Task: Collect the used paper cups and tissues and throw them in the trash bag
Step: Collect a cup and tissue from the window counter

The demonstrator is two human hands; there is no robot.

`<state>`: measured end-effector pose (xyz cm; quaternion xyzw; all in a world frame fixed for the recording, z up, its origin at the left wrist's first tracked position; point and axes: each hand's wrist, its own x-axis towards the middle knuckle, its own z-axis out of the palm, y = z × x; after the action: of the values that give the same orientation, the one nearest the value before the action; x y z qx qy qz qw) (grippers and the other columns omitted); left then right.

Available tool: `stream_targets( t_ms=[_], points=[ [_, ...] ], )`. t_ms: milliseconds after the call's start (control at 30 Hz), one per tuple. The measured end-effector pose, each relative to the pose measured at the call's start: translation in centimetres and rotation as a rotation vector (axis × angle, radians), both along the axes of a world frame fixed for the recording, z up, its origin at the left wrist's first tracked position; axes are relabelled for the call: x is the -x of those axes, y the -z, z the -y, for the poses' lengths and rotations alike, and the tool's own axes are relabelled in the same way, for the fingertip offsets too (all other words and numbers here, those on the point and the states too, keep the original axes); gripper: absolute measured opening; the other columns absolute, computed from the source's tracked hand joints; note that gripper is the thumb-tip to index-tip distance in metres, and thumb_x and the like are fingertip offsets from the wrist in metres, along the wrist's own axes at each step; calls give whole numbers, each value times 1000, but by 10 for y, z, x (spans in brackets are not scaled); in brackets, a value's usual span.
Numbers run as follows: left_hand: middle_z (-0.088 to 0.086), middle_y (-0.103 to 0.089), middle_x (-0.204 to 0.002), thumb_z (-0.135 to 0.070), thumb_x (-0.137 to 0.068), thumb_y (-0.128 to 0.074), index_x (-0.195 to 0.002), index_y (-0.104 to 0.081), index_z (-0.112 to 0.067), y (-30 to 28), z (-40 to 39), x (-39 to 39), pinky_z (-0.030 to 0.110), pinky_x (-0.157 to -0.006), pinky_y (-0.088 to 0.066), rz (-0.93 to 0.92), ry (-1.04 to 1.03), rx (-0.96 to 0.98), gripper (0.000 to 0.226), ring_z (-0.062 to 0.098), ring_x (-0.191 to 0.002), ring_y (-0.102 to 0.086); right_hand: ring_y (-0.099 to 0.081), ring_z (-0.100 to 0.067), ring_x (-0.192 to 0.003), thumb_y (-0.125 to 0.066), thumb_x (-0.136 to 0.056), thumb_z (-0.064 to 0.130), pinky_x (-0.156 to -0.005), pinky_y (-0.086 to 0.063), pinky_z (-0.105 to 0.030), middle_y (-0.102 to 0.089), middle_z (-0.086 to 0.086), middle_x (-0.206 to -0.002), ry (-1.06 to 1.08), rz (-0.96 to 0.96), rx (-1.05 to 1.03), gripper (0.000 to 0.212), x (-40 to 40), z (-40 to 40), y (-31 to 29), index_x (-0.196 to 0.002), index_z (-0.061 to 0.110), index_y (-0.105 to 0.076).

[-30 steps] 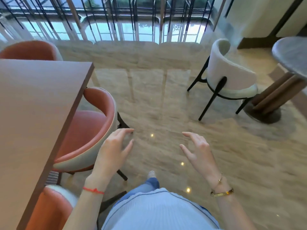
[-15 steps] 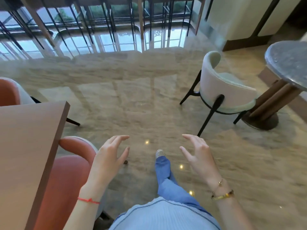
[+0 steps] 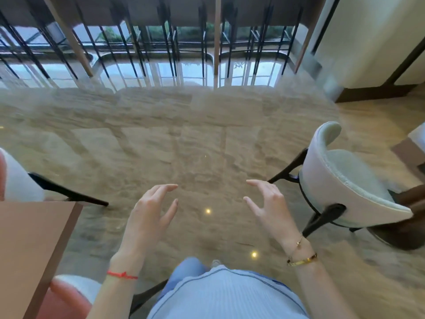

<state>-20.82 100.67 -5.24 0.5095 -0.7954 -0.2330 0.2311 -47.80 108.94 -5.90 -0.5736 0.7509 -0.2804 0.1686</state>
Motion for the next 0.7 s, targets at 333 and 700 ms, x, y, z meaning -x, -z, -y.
stream_targets(
  t_ms=[333, 700],
  points=[
    [-7, -65, -113, -15, -86, -69, -118, -64, -17, 18, 180, 52, 32, -93, -48, 0, -63, -28, 32, 15, -105, -62, -50, -10, -118, -68, -86, 23, -104, -40, -29, -61, 5, -121, -25, 20, 8, 40, 62, 178, 19, -125, 19, -58],
    [-9, -64, -113, -18, -87, -68, -120, -63, -20, 3, 444, 140, 36, -92, -50, 28, 56, 38, 33, 14, -106, -62, -49, -10, -113, -69, -85, 19, -95, -27, -7, -62, 5, -117, 67, 27, 50, 37, 139, 422, 12, -121, 18, -60]
  ],
)
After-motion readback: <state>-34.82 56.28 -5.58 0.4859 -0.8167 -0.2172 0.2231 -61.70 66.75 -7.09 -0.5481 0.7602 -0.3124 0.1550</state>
